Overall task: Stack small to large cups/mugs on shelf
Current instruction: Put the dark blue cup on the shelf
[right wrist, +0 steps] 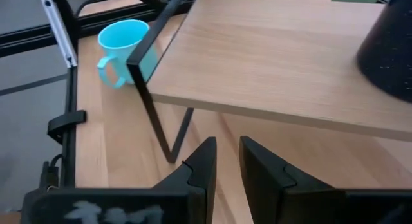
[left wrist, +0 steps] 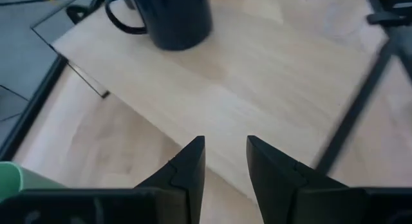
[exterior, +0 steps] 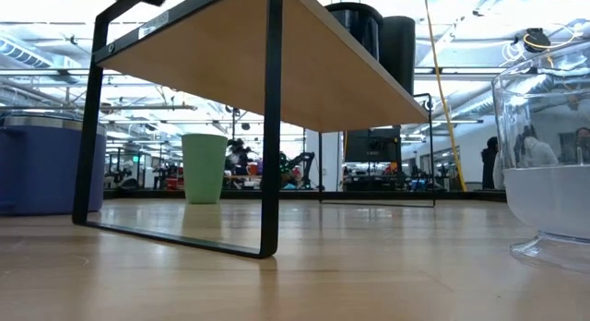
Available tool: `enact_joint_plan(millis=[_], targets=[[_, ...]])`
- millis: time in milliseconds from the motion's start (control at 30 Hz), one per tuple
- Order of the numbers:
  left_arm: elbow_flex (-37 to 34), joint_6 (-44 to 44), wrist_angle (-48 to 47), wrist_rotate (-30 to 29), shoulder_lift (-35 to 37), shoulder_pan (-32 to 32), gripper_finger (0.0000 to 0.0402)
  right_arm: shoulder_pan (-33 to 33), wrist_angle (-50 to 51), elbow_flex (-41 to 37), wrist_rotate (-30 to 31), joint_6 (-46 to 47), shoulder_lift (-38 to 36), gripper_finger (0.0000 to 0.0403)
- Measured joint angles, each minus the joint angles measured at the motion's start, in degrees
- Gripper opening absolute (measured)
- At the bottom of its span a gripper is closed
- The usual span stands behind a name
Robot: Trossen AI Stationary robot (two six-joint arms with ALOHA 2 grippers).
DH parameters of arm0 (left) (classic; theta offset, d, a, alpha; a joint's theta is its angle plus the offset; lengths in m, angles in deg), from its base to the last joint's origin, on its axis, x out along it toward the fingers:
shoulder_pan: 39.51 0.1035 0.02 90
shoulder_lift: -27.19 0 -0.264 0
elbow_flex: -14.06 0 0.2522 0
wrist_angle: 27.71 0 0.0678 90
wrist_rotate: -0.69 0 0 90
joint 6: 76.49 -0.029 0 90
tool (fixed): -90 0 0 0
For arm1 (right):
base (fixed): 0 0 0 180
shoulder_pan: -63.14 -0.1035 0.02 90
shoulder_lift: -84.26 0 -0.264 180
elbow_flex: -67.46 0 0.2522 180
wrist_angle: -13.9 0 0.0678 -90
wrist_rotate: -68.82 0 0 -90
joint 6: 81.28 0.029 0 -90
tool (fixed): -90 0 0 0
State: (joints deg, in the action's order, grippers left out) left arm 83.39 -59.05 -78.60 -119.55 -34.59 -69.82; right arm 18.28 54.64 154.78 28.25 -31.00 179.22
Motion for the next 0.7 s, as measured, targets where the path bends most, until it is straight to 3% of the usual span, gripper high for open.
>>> enact_joint_plan(millis=[433,700], targets=[[0.0,0.9,-2.3,0.1,3.5,-10.7,0.0118,-0.3,0.3,0.0,0.0,-0.5,-0.4,0.0057],[0.0,11.2,-9.6,-0.2,3.3,-16.1,0.0118,-0.3,-3.2,0.0,0.0,0.6,-1.7,0.0057]])
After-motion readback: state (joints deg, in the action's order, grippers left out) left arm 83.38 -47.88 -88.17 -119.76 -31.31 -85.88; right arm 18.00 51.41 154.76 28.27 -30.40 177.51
